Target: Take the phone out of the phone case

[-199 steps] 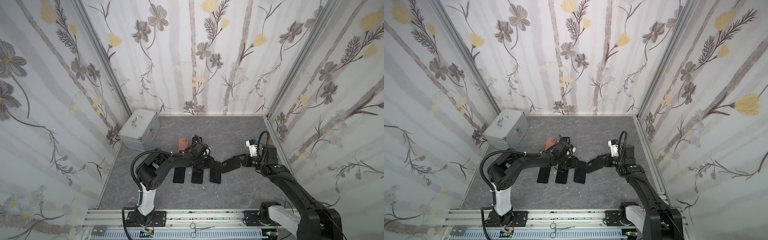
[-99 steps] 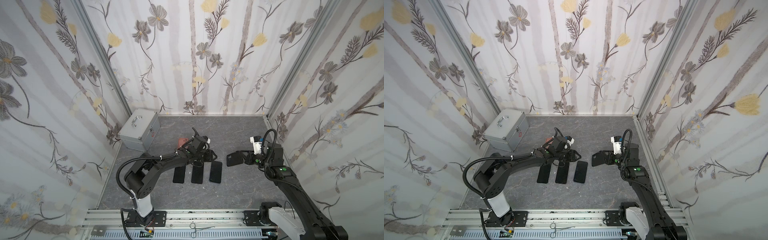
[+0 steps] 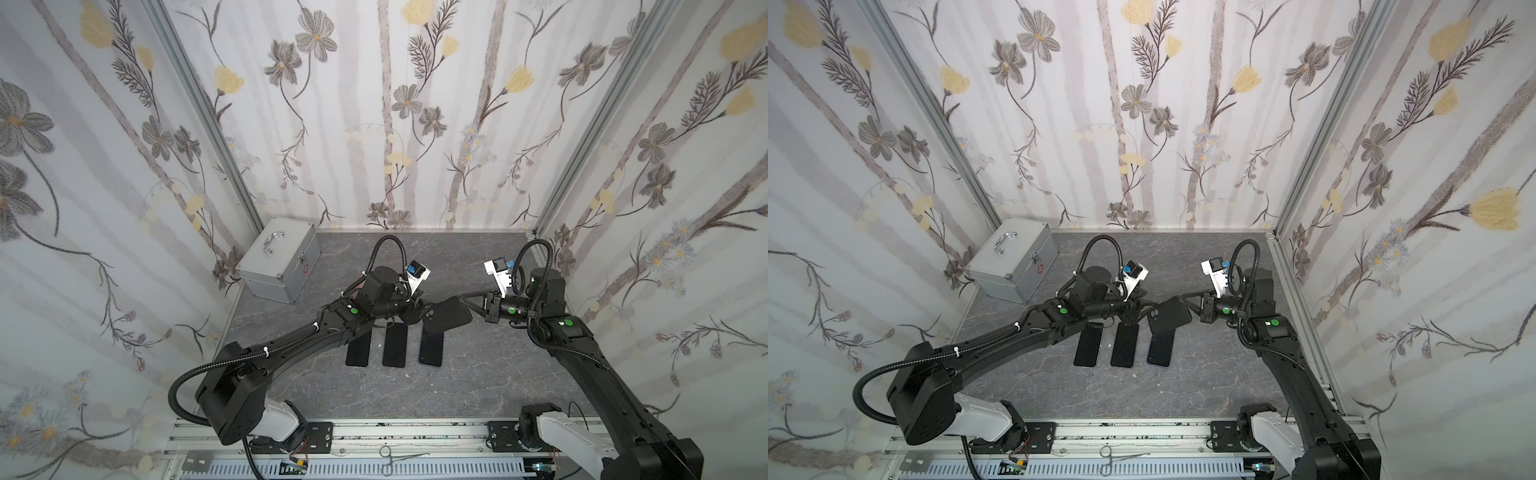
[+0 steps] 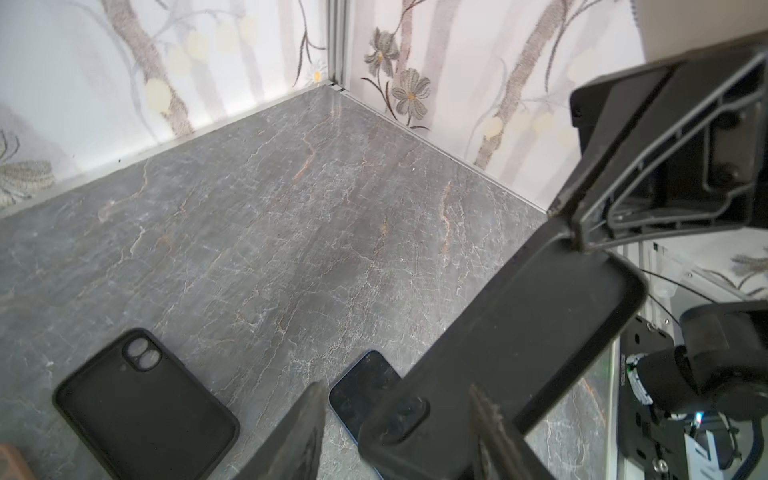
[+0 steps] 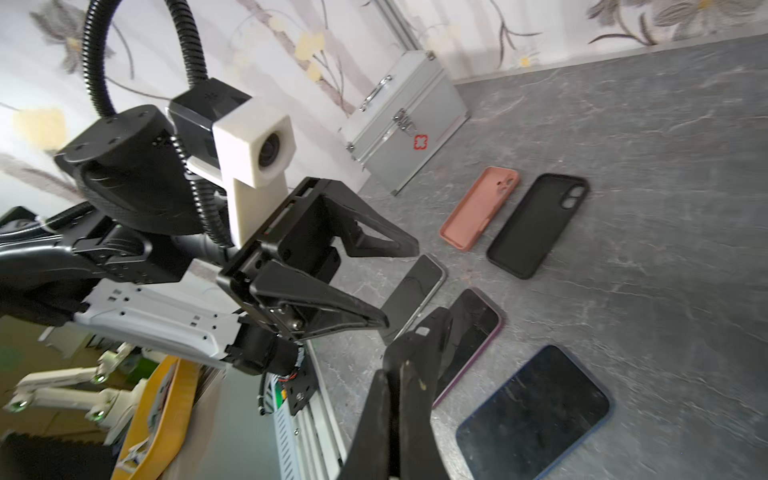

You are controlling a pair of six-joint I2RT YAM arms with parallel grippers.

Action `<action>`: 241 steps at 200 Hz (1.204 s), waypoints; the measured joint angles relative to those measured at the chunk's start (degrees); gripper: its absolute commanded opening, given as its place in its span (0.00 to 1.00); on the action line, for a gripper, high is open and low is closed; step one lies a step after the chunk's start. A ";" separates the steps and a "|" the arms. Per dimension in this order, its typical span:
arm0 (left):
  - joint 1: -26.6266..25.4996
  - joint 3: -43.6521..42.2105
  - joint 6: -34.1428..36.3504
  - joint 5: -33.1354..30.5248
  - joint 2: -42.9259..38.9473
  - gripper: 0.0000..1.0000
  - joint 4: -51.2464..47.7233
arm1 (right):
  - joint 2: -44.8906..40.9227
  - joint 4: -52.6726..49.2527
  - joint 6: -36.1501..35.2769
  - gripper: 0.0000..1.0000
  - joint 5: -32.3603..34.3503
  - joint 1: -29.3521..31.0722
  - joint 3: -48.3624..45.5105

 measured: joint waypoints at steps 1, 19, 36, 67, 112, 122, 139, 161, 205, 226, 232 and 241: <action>-0.02 0.00 0.13 0.02 -0.02 0.57 0.00 | 0.04 0.00 0.02 0.00 -0.11 0.02 0.02; -0.04 -0.96 2.82 1.11 -0.72 0.56 0.09 | 0.66 -0.04 0.98 0.00 -2.29 0.70 0.39; -0.04 -2.08 4.59 2.58 -1.44 0.52 -0.52 | 1.07 -0.09 1.33 0.00 -4.13 1.81 0.50; -0.13 -2.91 6.29 5.29 -1.66 0.44 -0.87 | 1.07 0.11 2.32 0.00 -5.68 1.86 0.76; -0.11 -2.99 6.97 7.39 -1.66 0.26 -1.62 | 1.79 0.17 2.78 0.00 -6.78 2.19 0.81; -0.11 -2.84 7.06 7.74 -1.64 0.21 -1.86 | 2.10 0.15 3.21 0.00 -6.82 2.29 0.83; -0.11 -2.49 7.45 8.28 -1.60 0.11 -1.88 | 2.29 0.15 3.21 0.00 -6.82 2.47 0.83; -0.15 -2.38 7.85 8.55 -1.49 0.06 -1.90 | 2.29 0.13 3.34 0.00 -6.56 2.47 0.85; -0.26 -0.20 5.40 5.35 0.15 0.00 -1.55 | 0.85 -0.11 3.34 0.18 -2.05 2.16 1.77; -0.33 1.68 2.54 1.92 2.58 0.00 -0.94 | -1.66 -0.09 3.34 0.48 3.65 1.03 1.73; -0.26 2.23 1.60 0.44 3.50 0.00 -1.05 | -2.62 0.17 3.28 0.49 5.73 0.72 1.46; -0.15 3.30 -0.20 -2.38 5.29 0.00 -1.42 | -4.39 0.98 3.15 0.48 9.84 0.39 0.46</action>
